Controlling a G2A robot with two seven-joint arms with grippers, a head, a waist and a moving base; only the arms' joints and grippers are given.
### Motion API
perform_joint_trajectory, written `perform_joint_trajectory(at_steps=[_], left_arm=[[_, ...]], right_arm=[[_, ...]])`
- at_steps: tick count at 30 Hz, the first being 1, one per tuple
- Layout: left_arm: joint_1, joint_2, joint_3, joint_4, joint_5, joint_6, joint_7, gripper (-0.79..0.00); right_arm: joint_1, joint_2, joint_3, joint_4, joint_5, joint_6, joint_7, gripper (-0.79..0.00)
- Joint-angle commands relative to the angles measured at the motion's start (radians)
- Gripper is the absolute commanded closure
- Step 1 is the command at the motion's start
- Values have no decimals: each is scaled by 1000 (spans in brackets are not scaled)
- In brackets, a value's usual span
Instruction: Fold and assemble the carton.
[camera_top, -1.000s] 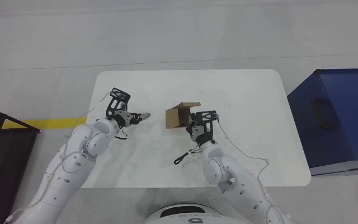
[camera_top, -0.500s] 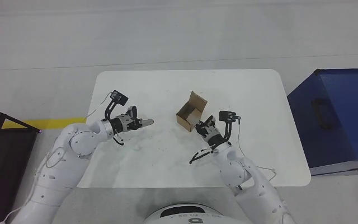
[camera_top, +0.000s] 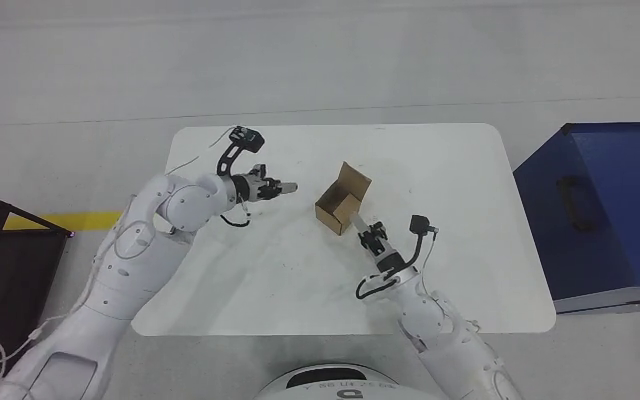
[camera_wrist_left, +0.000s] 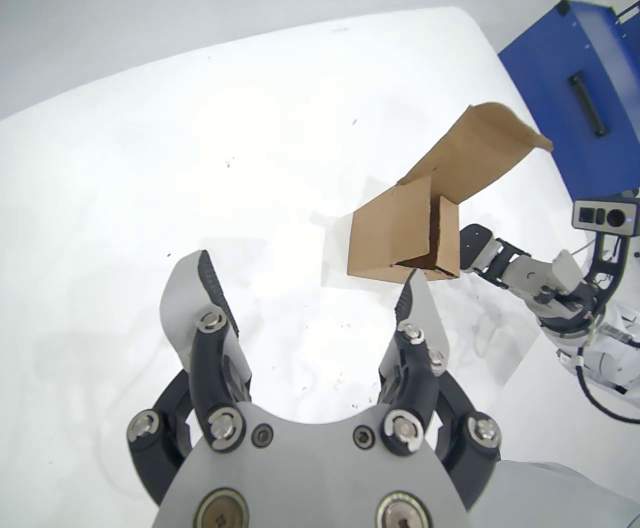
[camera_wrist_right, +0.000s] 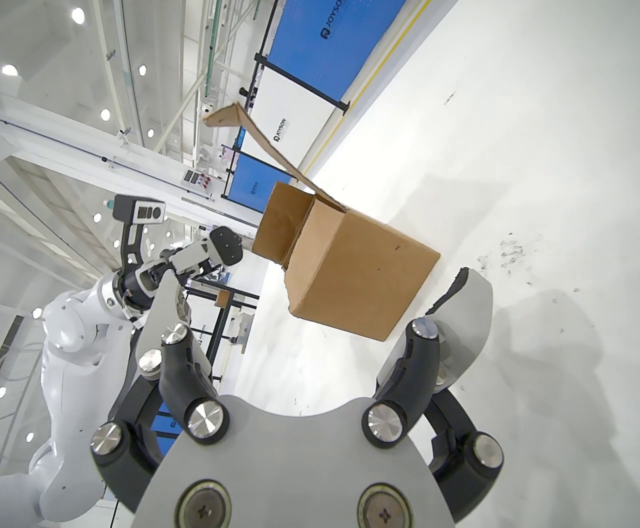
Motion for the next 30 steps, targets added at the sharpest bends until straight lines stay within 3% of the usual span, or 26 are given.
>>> perform_joint_trajectory(at_steps=[1, 7, 11, 13, 20, 30], left_arm=[[-52, -21, 60, 40, -7, 49, -5, -683], [-158, -85, 205, 138, -20, 74, -2, -653], [-205, -121, 270, 200, -22, 94, 2, -357], [-221, -136, 289, 227, -25, 95, 7, -289], [-254, -171, 324, 289, -47, 47, 21, -329], [-249, -183, 318, 283, -56, -12, -2, -326]], right_arm=[[3, -2, -2, -3, 10, 8, -3, -785], [6, -8, -10, -6, -8, 4, -42, -785], [4, -12, -15, -2, -6, 6, -54, -785], [5, -13, -14, -1, 1, 7, -54, -785], [3, -14, -5, 2, 10, 26, -33, -785], [24, -23, -22, 7, 2, 68, -25, -785]])
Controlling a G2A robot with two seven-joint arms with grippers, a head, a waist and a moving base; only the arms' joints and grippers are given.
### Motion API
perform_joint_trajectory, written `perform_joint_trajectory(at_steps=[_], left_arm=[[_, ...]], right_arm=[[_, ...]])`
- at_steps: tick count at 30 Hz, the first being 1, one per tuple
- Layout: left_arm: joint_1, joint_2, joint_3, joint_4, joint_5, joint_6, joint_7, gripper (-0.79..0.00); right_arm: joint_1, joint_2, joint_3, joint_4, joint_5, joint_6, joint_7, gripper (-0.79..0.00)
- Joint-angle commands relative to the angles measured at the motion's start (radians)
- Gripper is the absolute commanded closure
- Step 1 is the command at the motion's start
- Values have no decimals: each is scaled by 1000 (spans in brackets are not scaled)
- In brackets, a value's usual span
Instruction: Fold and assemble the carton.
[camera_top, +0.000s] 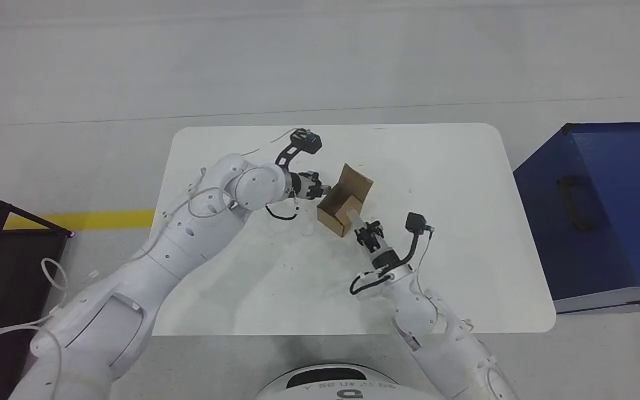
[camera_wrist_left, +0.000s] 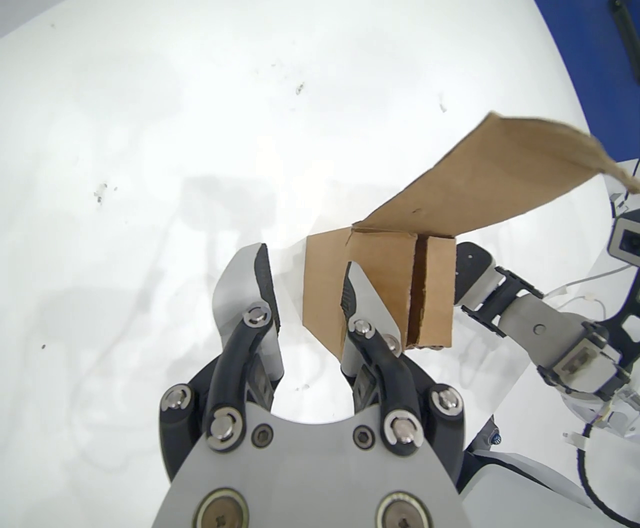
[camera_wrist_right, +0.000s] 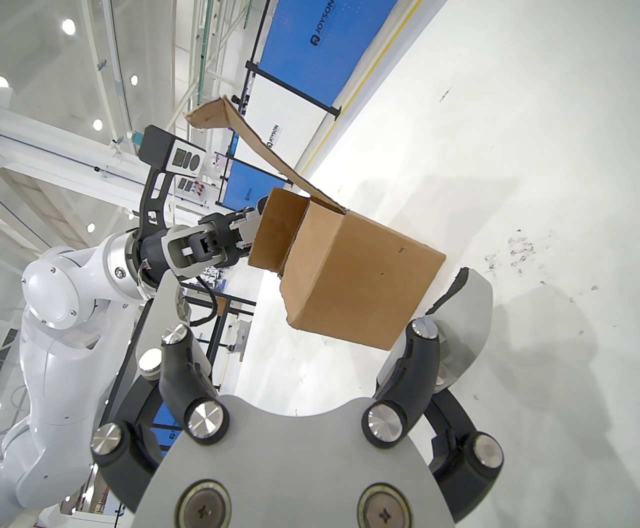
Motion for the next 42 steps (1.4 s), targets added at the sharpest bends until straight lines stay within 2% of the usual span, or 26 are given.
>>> perform_joint_trajectory(at_steps=[1, 8, 14, 17, 19, 23, 31, 33, 40, 42], left_arm=[[2, -2, 0, -2, 2, -3, -6, -323], [5, -15, 7, 8, 4, -18, -6, -332], [19, -11, -30, 19, -12, -42, 5, -332], [38, -1, -63, 5, -33, -76, 4, -339], [51, 7, -87, -10, -45, -97, -4, -305], [71, 14, -102, -44, -54, -125, -43, -302], [62, -2, -68, -42, -45, -123, -78, -299], [54, -7, -58, -30, -30, -106, -81, -277], [35, -21, -34, -14, 30, -64, -78, 0], [31, -24, -28, -13, 46, -67, -86, 0]], right_arm=[[3, -2, -5, 2, 0, 5, 3, -785], [14, -7, -17, 11, -16, 21, 10, -745], [8, -9, -8, -1, -19, 21, -4, -763], [-1, -8, 5, -10, -16, 18, -12, -705], [-4, -7, 12, -16, -11, 17, -10, -653], [-9, -8, 14, -22, -14, 21, -4, -616], [4, -15, -7, -13, -31, 46, 10, -631], [11, -16, -10, -7, -33, 55, 16, -637], [18, -21, -21, -3, -35, 58, 23, -668], [20, -22, -21, -2, -36, 59, 25, -674]])
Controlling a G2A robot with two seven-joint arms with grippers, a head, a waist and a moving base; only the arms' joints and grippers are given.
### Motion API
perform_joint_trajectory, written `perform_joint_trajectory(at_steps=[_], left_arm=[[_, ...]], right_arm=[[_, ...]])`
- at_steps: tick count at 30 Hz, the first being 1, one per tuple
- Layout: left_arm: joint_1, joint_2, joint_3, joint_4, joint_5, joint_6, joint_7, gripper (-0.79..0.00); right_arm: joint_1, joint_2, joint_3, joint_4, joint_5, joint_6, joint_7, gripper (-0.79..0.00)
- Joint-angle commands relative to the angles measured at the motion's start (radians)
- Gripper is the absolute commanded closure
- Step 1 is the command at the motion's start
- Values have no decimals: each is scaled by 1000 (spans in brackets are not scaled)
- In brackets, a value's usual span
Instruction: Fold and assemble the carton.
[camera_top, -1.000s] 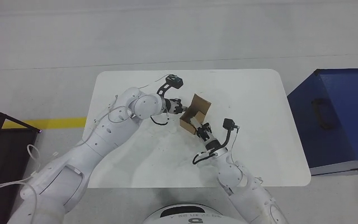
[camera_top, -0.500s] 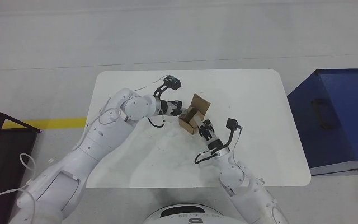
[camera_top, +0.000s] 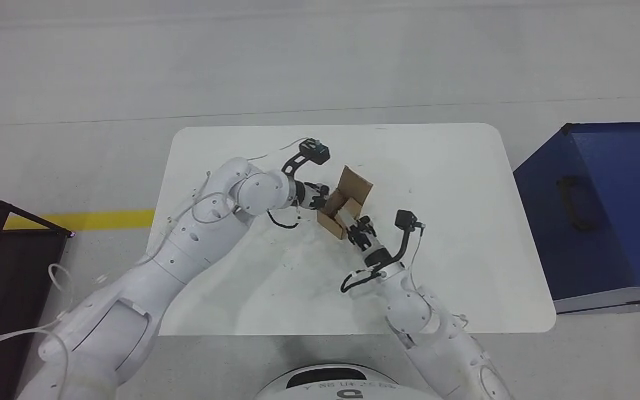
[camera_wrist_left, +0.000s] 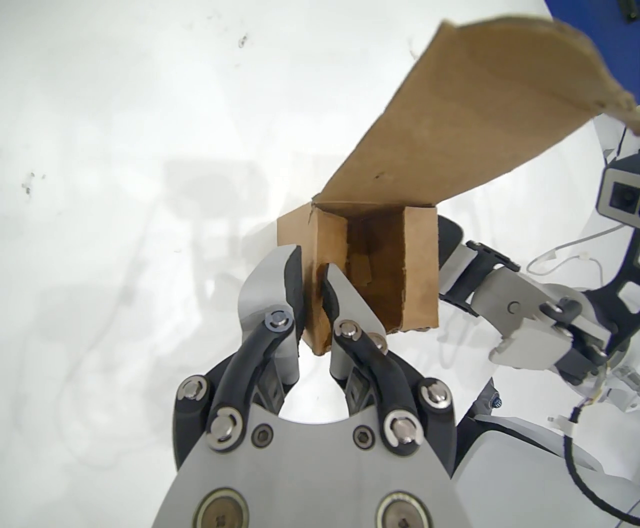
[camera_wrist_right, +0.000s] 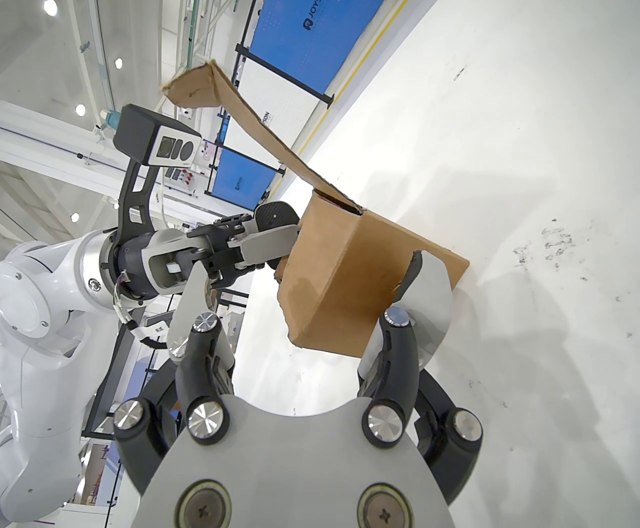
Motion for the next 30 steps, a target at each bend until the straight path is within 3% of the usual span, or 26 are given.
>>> perform_joint_trajectory(at_steps=[1, 6, 11, 14, 20, 23, 30], left_arm=[[-3, -3, 9, -1, 18, -6, -10, 0], [-6, -9, 18, -8, 52, 0, -3, 0], [10, 3, -10, -46, 107, 13, -5, 0], [24, 16, -32, -83, 142, -15, -26, 0], [41, 26, -31, -141, 214, -74, -60, 0], [51, 27, -26, -152, 251, -83, -56, -785], [99, 49, -82, -200, 300, -127, -5, -785]], right_arm=[[2, -1, 0, 1, -1, 3, 1, -677], [3, -3, -1, -2, -7, 5, -6, -680], [-30, 1, 20, -35, -24, -32, -39, -730], [-60, 5, 43, -63, -24, -65, -55, -785], [-104, 11, 100, -98, 17, -114, -87, -785], [-106, 11, 122, -98, 37, -114, -104, -785], [-7, -6, 153, -33, 66, 27, -238, -748]])
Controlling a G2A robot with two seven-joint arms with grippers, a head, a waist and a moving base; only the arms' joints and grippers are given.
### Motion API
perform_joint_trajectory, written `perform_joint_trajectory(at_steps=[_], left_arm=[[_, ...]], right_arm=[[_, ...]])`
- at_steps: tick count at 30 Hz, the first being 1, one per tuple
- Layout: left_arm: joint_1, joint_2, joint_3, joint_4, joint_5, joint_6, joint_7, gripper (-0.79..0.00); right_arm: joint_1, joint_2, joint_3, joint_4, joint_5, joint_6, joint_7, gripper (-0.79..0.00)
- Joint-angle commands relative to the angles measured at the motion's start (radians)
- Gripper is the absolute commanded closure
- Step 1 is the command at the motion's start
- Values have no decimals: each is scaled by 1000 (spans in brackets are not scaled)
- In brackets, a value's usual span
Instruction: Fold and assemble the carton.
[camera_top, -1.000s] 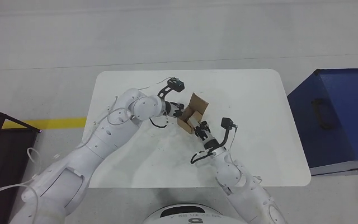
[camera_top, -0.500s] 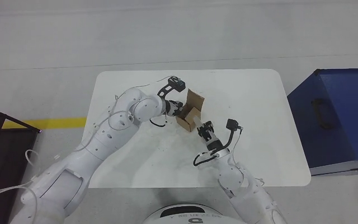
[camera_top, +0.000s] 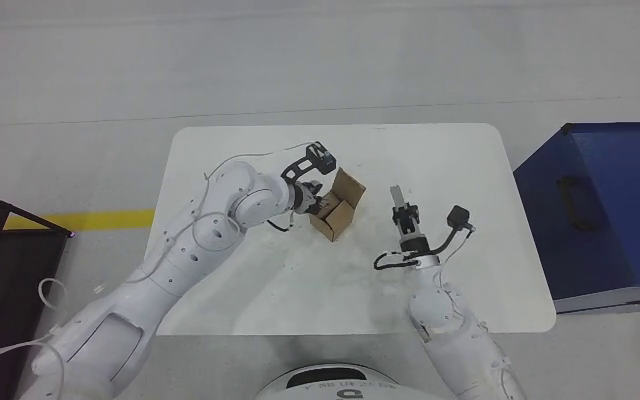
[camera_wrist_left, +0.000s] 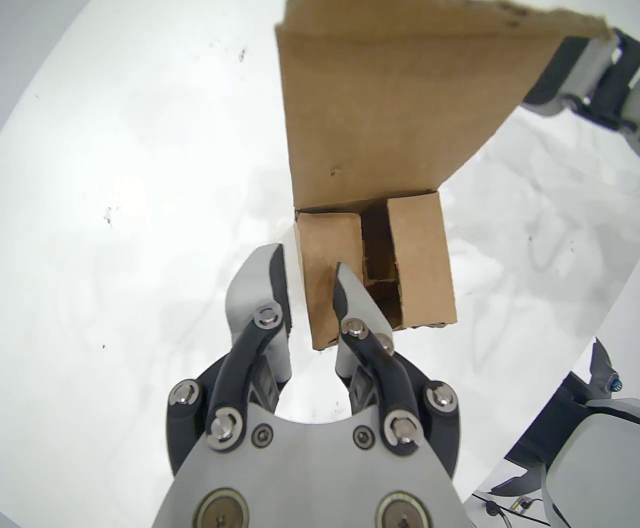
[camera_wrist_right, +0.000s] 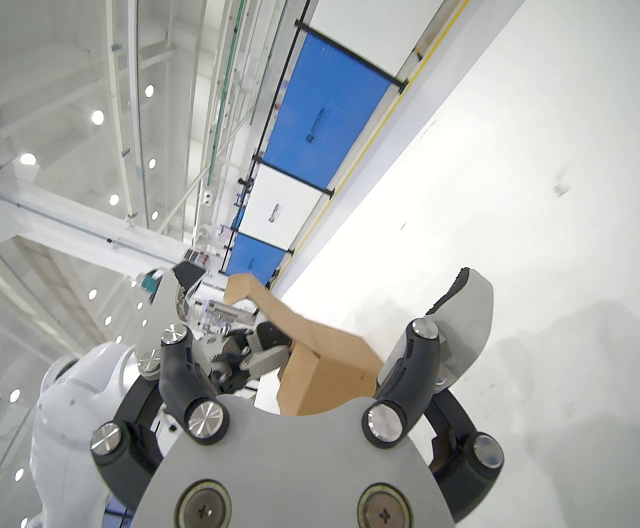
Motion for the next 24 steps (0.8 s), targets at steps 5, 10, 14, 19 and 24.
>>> perform_joint_trajectory(at_steps=[5, 10, 14, 19, 24], left_arm=[[102, 45, -112, -70, 43, -45, 4, -785], [234, 94, -223, -153, 98, -121, -34, -785], [313, 118, -292, -178, 118, -141, -31, -785], [314, 112, -266, -180, 187, -69, 17, -785], [255, 81, -177, -150, 196, 9, 53, -785]], right_arm=[[83, -16, -55, 23, -37, 65, 4, -745], [176, -34, -96, 62, -15, 137, 23, -643], [225, -52, -128, 105, 19, 171, -1, -594], [211, -57, -161, 95, 50, 110, 99, -576], [140, -45, -156, 30, 20, 41, 198, -597]])
